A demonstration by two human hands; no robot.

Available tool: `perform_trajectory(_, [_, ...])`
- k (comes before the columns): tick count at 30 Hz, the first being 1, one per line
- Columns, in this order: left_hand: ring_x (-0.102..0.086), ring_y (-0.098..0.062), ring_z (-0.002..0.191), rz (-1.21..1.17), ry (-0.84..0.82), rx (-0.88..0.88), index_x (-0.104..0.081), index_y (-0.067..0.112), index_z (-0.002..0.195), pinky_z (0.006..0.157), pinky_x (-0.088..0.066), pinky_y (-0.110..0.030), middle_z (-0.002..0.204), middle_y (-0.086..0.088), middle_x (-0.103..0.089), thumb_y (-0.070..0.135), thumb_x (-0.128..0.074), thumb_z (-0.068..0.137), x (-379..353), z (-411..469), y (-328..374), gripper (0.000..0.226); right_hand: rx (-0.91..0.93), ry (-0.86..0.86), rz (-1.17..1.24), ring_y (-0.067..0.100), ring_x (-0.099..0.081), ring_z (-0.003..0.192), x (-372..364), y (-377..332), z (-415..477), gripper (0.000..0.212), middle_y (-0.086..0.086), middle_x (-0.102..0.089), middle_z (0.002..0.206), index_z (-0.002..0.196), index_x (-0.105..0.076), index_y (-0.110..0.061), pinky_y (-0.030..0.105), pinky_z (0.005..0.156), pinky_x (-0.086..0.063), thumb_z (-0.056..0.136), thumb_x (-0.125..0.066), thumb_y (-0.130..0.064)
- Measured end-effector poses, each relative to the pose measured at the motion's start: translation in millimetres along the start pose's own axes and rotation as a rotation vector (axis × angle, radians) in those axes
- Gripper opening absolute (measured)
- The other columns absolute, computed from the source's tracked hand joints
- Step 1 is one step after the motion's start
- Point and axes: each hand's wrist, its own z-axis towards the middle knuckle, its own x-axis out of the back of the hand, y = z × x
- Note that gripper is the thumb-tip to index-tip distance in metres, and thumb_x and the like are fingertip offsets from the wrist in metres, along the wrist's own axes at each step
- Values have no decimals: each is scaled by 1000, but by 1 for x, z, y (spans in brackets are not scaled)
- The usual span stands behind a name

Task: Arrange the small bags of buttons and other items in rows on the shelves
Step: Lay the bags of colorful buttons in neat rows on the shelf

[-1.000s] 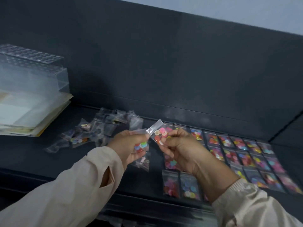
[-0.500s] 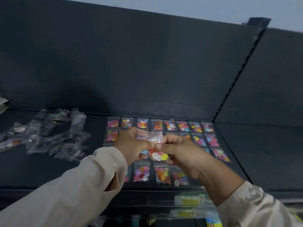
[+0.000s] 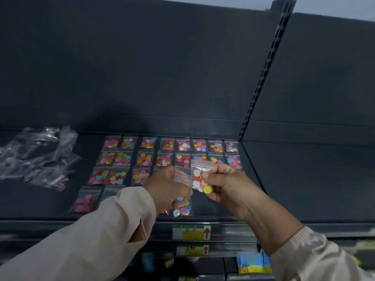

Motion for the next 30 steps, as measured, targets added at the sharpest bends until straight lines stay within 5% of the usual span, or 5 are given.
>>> perform_trajectory(4, [-54,-25,70,-135,-14,15,-59,13,101,63,-44,-34,81,-12,-66,18,-77,74,-7,0,3,33,7,-14,3,9,-60,62,8,1,0,20,-2,-67,67,68,-59,-18,24,57,-47,82,-68,-7])
perform_trajectory(11, [-55,-24,68,-9,-8,14,-59,16,102,58,-43,-32,84,-13,-66,13,-74,75,-14,11,4,31,32,3,-84,16,-57,66,9,7,3,30,3,-63,71,67,-50,-17,24,56,-47,77,-66,7])
perform_trajectory(19, [-51,-29,78,-84,22,48,-61,14,95,64,-41,-35,85,-17,-63,11,-68,82,-8,15,-2,15,-1,27,-93,23,-66,82,23,10,9,21,11,-68,88,79,-55,-13,37,75,-56,86,-56,7])
perform_trajectory(24, [-51,-27,76,-93,33,60,-61,12,96,58,-41,-31,84,-16,-62,12,-68,82,-5,14,-4,15,5,117,-196,14,-66,67,20,15,10,23,5,-68,77,75,-52,-14,24,54,-48,89,-54,4])
perform_trajectory(30, [-53,-25,69,-87,31,72,-61,10,95,58,-43,-30,82,-16,-62,11,-68,81,-7,11,-4,15,13,150,-189,16,-63,70,15,18,10,24,5,-65,78,76,-53,-16,25,55,-48,91,-51,3])
